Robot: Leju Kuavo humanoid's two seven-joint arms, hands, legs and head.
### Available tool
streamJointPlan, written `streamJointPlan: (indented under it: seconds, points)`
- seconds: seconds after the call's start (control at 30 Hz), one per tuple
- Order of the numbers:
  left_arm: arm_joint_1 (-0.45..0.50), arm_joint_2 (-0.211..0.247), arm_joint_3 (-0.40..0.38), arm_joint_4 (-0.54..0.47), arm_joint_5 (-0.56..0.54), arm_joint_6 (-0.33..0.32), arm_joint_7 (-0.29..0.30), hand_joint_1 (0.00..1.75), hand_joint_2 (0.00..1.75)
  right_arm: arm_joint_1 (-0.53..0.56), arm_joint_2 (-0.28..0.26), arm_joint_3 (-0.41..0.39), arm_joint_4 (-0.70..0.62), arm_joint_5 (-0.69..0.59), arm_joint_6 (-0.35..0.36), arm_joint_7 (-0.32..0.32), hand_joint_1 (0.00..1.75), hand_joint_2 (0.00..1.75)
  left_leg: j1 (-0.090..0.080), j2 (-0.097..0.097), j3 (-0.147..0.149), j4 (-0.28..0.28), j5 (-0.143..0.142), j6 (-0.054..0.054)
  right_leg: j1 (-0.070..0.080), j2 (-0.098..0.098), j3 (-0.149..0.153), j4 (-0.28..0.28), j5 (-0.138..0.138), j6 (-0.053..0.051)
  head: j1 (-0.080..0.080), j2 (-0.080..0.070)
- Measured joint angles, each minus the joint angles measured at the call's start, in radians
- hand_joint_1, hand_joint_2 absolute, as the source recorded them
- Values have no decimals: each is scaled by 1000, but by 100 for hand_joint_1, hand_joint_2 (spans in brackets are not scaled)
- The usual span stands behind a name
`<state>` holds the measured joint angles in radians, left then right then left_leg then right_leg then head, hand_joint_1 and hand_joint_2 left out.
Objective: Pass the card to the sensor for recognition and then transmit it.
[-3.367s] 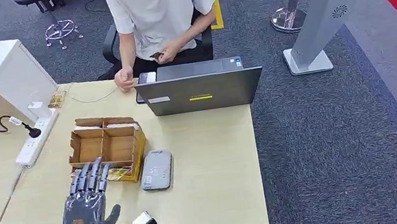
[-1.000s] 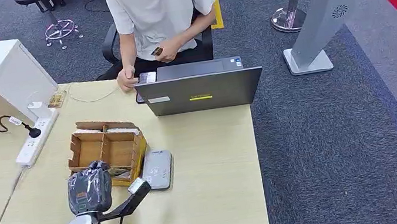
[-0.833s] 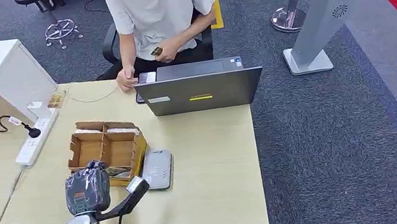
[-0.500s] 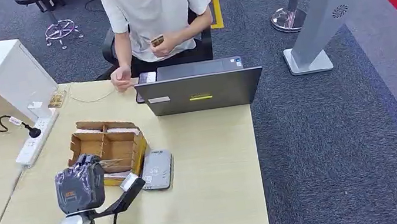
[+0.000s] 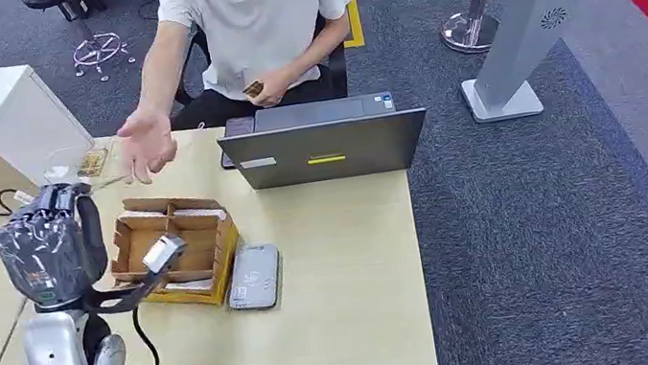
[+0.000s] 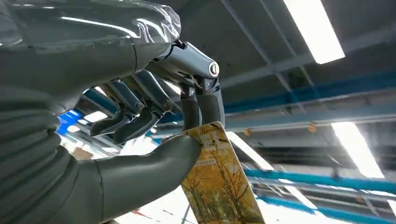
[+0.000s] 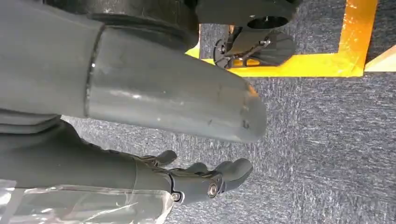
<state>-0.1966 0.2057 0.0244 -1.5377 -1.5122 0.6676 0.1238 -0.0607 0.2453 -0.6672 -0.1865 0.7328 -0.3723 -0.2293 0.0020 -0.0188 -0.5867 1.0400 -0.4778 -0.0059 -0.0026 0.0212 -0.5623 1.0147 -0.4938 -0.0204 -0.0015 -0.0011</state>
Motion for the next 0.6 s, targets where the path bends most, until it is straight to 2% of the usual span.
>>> streamJointPlan:
  seconds: [0.07, 0.17, 0.2, 0.33, 0.6]
  points:
    - [-51, 45, -37, 23, 0, -21, 45, 175, 175, -1, 0, 0, 0, 2, 1, 3, 0, 0, 0, -1, 0, 0, 1, -1, 0, 0, 0, 0, 0, 0, 0, 0]
    - [-104, 80, -82, 49, 0, -45, 81, 175, 175, -3, 0, 0, 0, 2, 3, 5, 0, 0, 0, 0, 0, 0, 1, -1, 0, 1, 0, 1, 0, 0, 0, 0]
    - [-122, 90, -104, 59, 0, -51, 103, 0, 175, -3, 0, 0, 0, 2, 3, 6, 0, 0, 0, 1, -1, 0, 1, -1, 0, 1, 0, 1, 1, -1, 0, 0]
    - [-171, 117, -194, 100, 0, -69, 167, 0, 175, -3, 0, 0, 0, 2, 3, 8, 0, 0, 0, 1, -1, 0, 1, 0, 0, 1, 0, 0, 1, 0, 0, 0]
    - [-175, 120, -242, 132, 0, -48, 162, 0, 175, -3, 0, -1, 0, 1, -2, 8, 0, 0, 0, 2, -1, 0, 1, 0, 0, 2, -1, 0, 1, 0, 0, 0]
